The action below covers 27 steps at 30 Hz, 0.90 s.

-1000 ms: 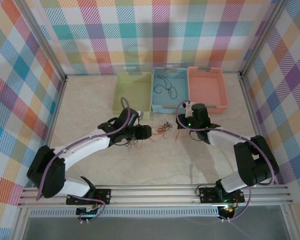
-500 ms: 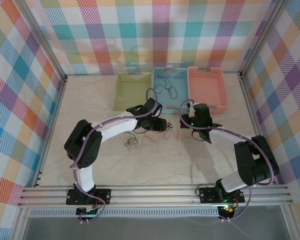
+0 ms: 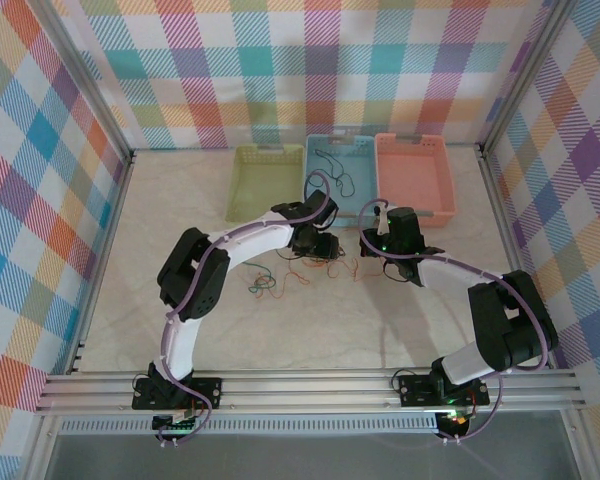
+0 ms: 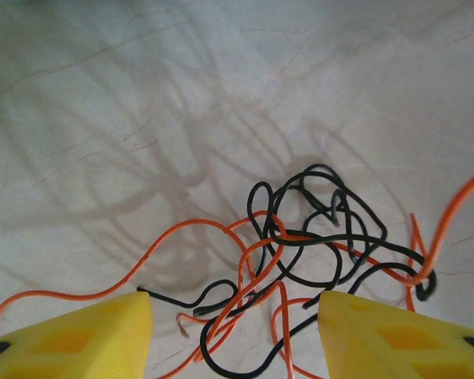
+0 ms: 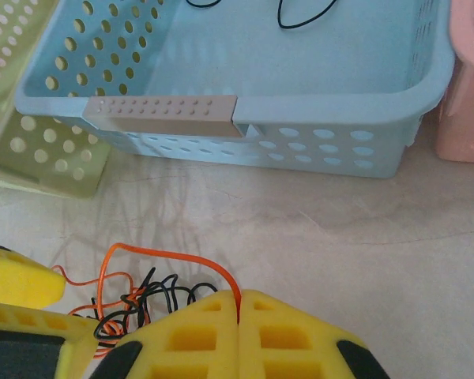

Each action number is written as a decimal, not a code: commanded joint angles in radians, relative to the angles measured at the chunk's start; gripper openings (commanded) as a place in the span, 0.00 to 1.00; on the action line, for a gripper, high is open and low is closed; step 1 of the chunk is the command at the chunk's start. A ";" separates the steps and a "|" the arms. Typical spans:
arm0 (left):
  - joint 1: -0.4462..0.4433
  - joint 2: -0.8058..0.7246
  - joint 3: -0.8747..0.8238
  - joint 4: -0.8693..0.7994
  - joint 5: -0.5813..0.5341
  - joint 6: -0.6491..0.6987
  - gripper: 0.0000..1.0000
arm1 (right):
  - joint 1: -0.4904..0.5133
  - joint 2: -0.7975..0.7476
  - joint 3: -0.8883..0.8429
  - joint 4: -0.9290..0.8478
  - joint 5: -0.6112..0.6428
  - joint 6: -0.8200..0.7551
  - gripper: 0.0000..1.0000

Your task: Untangle the cables

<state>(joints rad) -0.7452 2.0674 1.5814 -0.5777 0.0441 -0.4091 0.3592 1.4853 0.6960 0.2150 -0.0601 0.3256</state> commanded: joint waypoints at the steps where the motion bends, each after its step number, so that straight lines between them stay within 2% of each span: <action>1: -0.011 0.033 0.046 -0.044 0.033 -0.014 0.55 | -0.008 0.009 0.023 -0.003 0.005 0.007 0.00; 5: -0.011 0.058 0.063 -0.050 0.039 -0.016 0.48 | -0.008 0.007 0.022 -0.004 0.006 0.006 0.00; 12: -0.012 0.044 0.047 -0.028 0.075 -0.019 0.18 | -0.008 0.007 0.024 -0.003 0.008 0.006 0.00; 17: -0.011 -0.012 -0.002 -0.013 0.064 -0.024 0.03 | -0.008 0.003 0.022 -0.005 0.018 0.010 0.00; 20: -0.012 -0.067 -0.048 -0.012 0.031 -0.024 0.00 | -0.008 -0.003 0.018 -0.002 0.030 0.012 0.00; 27: -0.009 -0.234 -0.214 -0.008 -0.091 -0.036 0.00 | -0.009 -0.023 0.001 0.004 0.078 0.023 0.00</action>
<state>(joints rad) -0.7456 1.9217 1.4197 -0.5724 0.0292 -0.4332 0.3592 1.4849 0.6960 0.2150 -0.0158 0.3328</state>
